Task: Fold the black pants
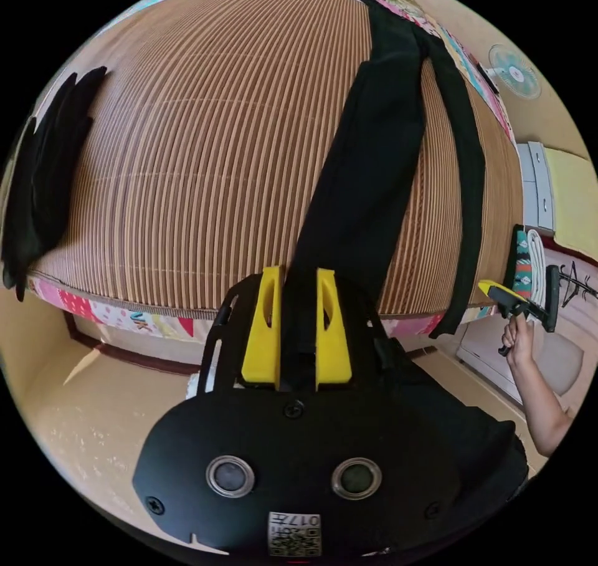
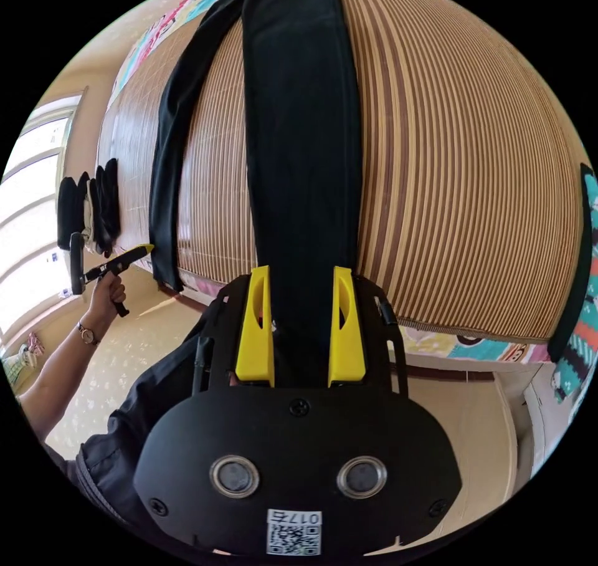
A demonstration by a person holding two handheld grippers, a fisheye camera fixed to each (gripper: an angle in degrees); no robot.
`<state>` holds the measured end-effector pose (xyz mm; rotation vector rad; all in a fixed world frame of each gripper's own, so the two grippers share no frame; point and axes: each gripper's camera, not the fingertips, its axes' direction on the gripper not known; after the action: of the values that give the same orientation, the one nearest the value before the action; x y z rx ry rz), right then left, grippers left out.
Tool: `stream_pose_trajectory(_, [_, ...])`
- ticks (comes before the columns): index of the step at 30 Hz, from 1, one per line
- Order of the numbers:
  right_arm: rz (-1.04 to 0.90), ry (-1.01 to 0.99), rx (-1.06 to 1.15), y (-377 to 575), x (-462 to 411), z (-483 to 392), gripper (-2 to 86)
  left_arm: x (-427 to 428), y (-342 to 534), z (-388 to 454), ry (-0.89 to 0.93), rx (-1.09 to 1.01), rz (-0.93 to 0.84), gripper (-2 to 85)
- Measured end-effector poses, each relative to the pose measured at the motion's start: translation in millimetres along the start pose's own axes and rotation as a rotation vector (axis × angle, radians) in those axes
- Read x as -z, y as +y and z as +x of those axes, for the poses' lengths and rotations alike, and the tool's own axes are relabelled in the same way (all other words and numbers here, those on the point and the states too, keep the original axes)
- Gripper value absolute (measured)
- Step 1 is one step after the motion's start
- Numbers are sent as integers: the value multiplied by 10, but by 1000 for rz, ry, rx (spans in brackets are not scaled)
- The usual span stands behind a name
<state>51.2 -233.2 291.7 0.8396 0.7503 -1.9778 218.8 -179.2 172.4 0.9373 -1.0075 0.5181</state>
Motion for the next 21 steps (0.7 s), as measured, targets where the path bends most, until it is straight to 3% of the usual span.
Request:
stream_pose_trajectory(2, [11, -1, 2, 103, 45, 64, 130, -37, -9, -66, 194, -43, -111, 14])
stream_pose_trajectory(4, [10, -7, 7, 192, 79, 140, 128, 162, 116, -130, 659, -197, -50, 1])
stream_pose_trajectory(6, [-15, -14, 8, 295, 73, 275, 125, 268, 234, -315, 877, -196, 20, -3])
stream_pose_trajectory(9, [-39, -15, 15, 415, 88, 439, 122, 135, 421, -735, 566, 54, -8, -7])
stream_pose_trajectory(11, [-33, -11, 19, 491, 155, 536, 122, -19, 510, -1014, 474, 230, -112, -8])
stream_pose_trajectory(16, [-1, -1, 0, 659, 350, 909, 123, 266, 811, -1420, 1001, 378, 80, -1])
stream_pose_trajectory(21, [-53, 13, -12, 787, 324, 1368, 126, 792, 786, -1333, 1029, 268, 139, 30])
